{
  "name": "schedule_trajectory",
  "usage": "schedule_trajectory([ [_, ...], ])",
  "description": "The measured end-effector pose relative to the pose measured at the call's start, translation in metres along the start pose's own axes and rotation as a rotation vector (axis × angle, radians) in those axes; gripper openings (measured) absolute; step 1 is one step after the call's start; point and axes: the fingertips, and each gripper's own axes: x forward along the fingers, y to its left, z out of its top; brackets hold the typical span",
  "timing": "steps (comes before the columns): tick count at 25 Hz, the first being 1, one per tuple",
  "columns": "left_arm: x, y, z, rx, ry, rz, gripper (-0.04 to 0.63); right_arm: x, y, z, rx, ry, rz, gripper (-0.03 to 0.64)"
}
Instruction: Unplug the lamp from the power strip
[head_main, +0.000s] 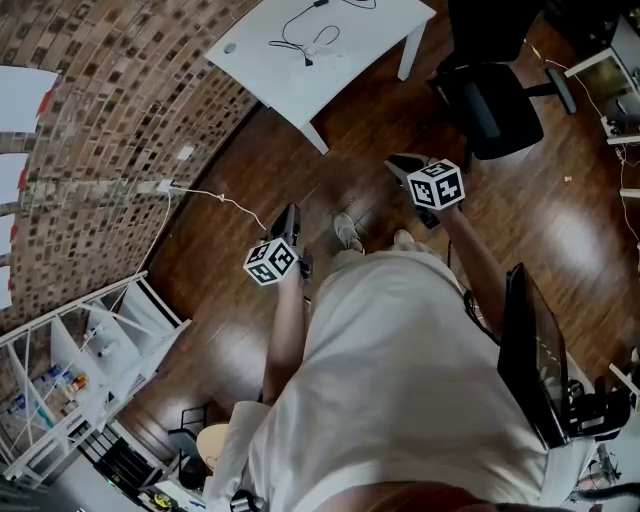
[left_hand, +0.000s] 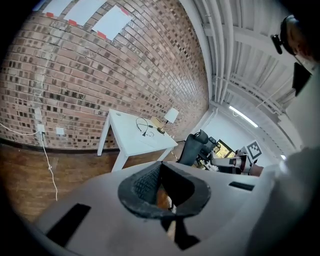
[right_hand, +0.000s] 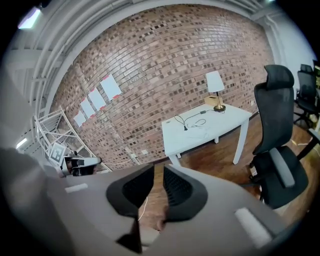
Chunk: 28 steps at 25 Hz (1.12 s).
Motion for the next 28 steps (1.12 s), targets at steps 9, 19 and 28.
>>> schedule_trajectory([
  [9,0.014,0.06,0.026,-0.009,0.019,-0.063,0.005,0.049,0.033,0.032,-0.063,-0.046,-0.035,0.066],
  [19,0.021,0.068,0.036,-0.035,0.099,-0.201,0.003,0.07,0.046,0.044,-0.048,-0.076,-0.069,0.066],
  [28,0.036,0.047,0.055,-0.038,0.131,-0.393,0.003,0.068,0.032,0.051,-0.037,-0.106,-0.1,0.061],
])
